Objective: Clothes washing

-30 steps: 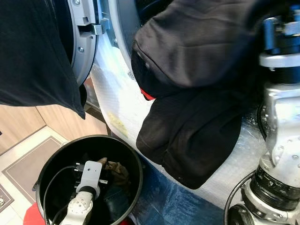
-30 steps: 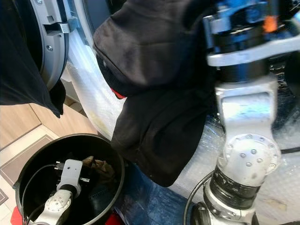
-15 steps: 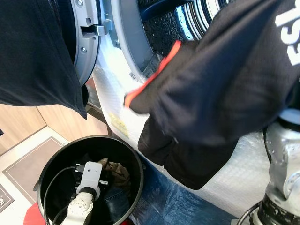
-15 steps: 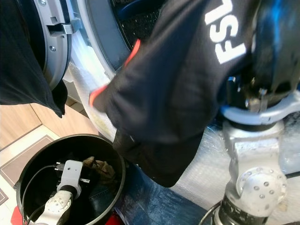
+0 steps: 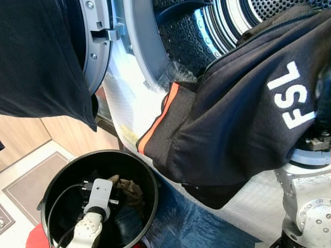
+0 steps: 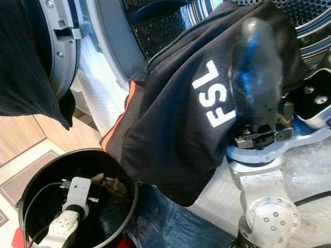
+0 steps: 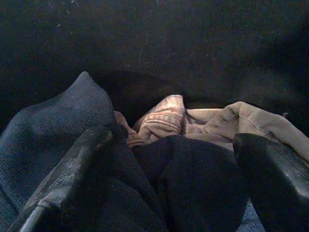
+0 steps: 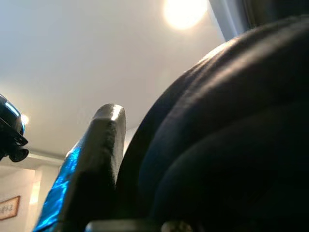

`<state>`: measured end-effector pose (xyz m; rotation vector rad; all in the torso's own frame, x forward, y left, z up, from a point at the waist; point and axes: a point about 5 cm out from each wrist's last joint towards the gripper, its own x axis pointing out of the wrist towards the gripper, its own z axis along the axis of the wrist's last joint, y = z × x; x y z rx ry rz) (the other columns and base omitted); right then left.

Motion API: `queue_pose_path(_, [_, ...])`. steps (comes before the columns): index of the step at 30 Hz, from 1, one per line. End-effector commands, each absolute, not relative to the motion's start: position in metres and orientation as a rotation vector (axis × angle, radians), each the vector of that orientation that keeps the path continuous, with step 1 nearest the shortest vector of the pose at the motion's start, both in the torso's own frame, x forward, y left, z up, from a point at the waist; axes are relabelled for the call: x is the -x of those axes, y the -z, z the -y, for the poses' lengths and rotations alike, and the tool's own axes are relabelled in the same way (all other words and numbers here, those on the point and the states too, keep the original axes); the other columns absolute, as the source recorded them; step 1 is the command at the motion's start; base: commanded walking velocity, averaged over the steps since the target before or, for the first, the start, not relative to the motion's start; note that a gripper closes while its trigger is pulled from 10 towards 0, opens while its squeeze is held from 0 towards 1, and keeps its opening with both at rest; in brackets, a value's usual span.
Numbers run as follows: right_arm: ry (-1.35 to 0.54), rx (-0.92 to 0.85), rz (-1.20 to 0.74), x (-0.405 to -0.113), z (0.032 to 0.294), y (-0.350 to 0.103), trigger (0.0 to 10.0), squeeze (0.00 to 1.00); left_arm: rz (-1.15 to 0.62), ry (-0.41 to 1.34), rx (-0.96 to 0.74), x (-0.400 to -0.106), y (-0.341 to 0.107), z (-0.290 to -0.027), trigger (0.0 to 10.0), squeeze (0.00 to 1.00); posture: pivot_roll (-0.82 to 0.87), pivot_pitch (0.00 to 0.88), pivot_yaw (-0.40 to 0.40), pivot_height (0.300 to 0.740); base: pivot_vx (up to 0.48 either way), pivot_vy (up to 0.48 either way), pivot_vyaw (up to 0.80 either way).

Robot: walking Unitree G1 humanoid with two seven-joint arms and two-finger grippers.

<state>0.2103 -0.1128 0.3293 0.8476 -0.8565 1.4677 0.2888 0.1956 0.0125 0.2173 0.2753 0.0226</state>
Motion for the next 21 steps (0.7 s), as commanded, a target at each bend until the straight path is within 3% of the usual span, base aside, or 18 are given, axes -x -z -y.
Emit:
queue_pose_path(1, [-1.475,-0.825,0.877,-0.205,0.111,-0.331,0.0,0.00,-0.282,-0.009,-0.236,-0.285,-0.009,-0.196,10.0,0.00,0.01,0.081,-0.030,0.740,0.000,0.000,0.00])
queue_pose_path(21, [-1.482,-0.818,0.898,-0.204,0.103,-0.331,0.0,0.00,-0.080,-0.184,-0.165,-0.280,-0.031,-0.204,10.0,0.00,0.03,0.095,-0.022,0.740,0.000,0.000,0.00])
